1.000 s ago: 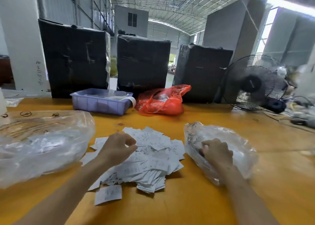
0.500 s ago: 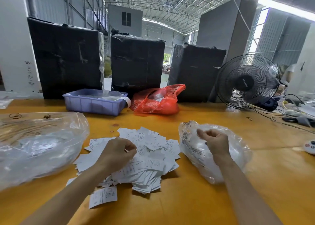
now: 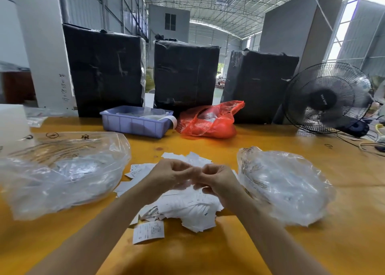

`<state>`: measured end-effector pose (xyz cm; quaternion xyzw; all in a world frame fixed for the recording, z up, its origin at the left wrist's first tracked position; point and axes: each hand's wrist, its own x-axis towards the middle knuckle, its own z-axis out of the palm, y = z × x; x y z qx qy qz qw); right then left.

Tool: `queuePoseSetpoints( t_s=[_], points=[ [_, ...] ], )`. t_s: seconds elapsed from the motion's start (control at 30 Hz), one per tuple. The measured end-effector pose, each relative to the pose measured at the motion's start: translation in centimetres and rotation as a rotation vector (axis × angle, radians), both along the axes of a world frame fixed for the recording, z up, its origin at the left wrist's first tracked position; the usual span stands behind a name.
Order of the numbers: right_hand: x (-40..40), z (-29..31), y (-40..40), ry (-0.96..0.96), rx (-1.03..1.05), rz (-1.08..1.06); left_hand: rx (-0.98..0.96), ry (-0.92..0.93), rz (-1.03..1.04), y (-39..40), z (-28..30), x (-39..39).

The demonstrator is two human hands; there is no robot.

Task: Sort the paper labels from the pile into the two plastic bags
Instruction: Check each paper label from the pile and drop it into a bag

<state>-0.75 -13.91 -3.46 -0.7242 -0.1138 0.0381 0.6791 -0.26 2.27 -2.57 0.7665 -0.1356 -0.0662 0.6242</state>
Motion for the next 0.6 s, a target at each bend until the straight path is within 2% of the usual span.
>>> queuePoseSetpoints(
  t_s=[0.13, 0.23, 0.3, 0.4, 0.53, 0.6],
  points=[
    [0.1, -0.7, 0.4, 0.044, 0.046, -0.008, 0.052, 0.006, -0.034, 0.6, -0.4, 0.1],
    [0.5, -0.9, 0.5, -0.029, 0.019, -0.061, 0.040, 0.008, 0.053, 0.8, -0.3, 0.3],
    [0.7, -1.1, 0.3, -0.185, -0.168, -0.126, -0.002, -0.001, 0.181, 1.3, -0.3, 0.7],
    [0.6, -1.9, 0.4, -0.435, -0.652, -0.117, -0.127, 0.010, 0.324, 2.5, -0.3, 1.3],
    [0.0, -3.3, 2.0, -0.612, -0.966, 0.119, -0.221, 0.024, 0.445, 3.4, -0.7, 1.8],
    [-0.1, -3.5, 2.7, -0.612, -1.006, 0.145, -0.242, 0.033, 0.458, 3.5, -0.7, 2.1]
  ],
)
